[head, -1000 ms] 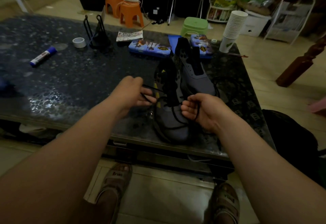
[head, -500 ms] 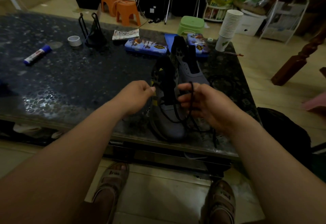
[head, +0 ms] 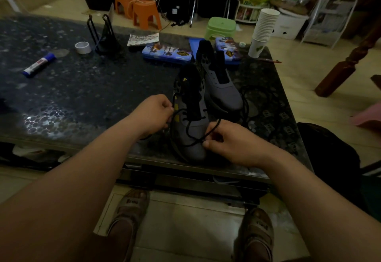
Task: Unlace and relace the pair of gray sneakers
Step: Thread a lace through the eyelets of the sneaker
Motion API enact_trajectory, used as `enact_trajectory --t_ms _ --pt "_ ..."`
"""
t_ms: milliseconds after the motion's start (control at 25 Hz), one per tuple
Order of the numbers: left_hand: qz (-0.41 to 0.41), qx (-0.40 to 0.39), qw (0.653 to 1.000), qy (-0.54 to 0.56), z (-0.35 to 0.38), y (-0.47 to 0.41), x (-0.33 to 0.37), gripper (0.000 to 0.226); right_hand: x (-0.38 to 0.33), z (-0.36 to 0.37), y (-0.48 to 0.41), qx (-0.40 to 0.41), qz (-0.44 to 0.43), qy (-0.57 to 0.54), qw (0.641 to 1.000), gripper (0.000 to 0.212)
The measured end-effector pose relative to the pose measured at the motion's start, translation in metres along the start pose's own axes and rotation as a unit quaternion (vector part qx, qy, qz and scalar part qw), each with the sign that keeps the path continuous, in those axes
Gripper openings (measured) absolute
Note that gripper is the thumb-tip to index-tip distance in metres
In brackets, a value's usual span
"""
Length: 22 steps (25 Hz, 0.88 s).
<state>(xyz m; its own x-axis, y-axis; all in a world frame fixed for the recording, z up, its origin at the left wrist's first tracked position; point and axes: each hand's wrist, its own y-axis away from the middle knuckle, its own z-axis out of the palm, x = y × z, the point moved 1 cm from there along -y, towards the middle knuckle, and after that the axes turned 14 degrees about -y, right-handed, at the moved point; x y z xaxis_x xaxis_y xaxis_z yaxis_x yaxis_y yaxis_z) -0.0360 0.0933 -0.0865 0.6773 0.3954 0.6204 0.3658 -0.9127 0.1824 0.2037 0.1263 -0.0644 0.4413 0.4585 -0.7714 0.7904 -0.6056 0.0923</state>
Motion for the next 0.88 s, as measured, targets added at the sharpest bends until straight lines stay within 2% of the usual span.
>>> enact_trajectory --t_ms 80,160,200,240,280,320,360,400,480,520,640,720,800,880 --pt "-0.033 0.016 0.998 0.053 -0.001 -0.003 -0.002 0.014 0.014 -0.01 -0.002 0.04 0.101 0.027 0.994 0.017" --pt "-0.075 0.039 0.993 0.087 -0.006 -0.004 -0.004 0.016 0.03 -0.022 -0.002 0.084 0.231 0.096 0.964 0.026" --pt "-0.087 0.045 0.992 0.082 -0.007 -0.007 -0.006 0.018 0.033 -0.025 -0.003 0.109 0.261 0.099 0.954 0.025" --pt "-0.09 0.048 0.993 0.065 -0.008 -0.009 -0.007 0.021 0.034 -0.026 -0.006 0.14 0.268 0.036 0.953 0.025" --pt "-0.08 0.053 0.995 0.04 -0.009 -0.01 -0.006 0.027 0.028 -0.025 -0.01 0.168 0.263 -0.089 0.946 0.026" --pt "-0.049 0.062 0.997 0.009 -0.009 -0.007 -0.002 0.037 0.021 -0.021 -0.015 0.176 0.258 -0.229 0.922 0.027" --pt "0.003 0.08 0.996 -0.026 -0.007 -0.006 0.002 0.049 0.013 -0.017 -0.019 0.168 0.244 -0.329 0.896 0.027" --pt "0.067 0.101 0.99 -0.07 -0.006 -0.004 0.007 0.056 0.007 -0.014 -0.022 0.158 0.222 -0.374 0.887 0.023" --pt "0.178 0.134 0.963 -0.154 -0.004 0.001 0.016 0.05 0.002 -0.011 -0.028 0.174 0.176 -0.43 0.868 0.011" --pt "0.203 0.141 0.952 -0.181 -0.004 0.002 0.017 0.042 0.001 -0.011 -0.03 0.189 0.163 -0.453 0.856 0.011" --pt "0.208 0.119 0.95 -0.199 -0.002 0.003 0.016 0.026 0.0 -0.014 -0.037 0.204 0.164 -0.481 0.837 0.018" --pt "0.221 0.087 0.956 -0.175 0.0 0.006 0.018 0.02 0.0 -0.01 -0.041 0.198 0.188 -0.505 0.819 0.031" --pt "0.231 0.065 0.958 -0.16 0.0 0.007 0.019 0.021 0.003 -0.008 -0.044 0.202 0.211 -0.536 0.792 0.044" --pt "0.231 0.037 0.957 -0.173 -0.003 0.007 0.017 0.023 0.004 -0.007 -0.045 0.2 0.223 -0.548 0.781 0.047"
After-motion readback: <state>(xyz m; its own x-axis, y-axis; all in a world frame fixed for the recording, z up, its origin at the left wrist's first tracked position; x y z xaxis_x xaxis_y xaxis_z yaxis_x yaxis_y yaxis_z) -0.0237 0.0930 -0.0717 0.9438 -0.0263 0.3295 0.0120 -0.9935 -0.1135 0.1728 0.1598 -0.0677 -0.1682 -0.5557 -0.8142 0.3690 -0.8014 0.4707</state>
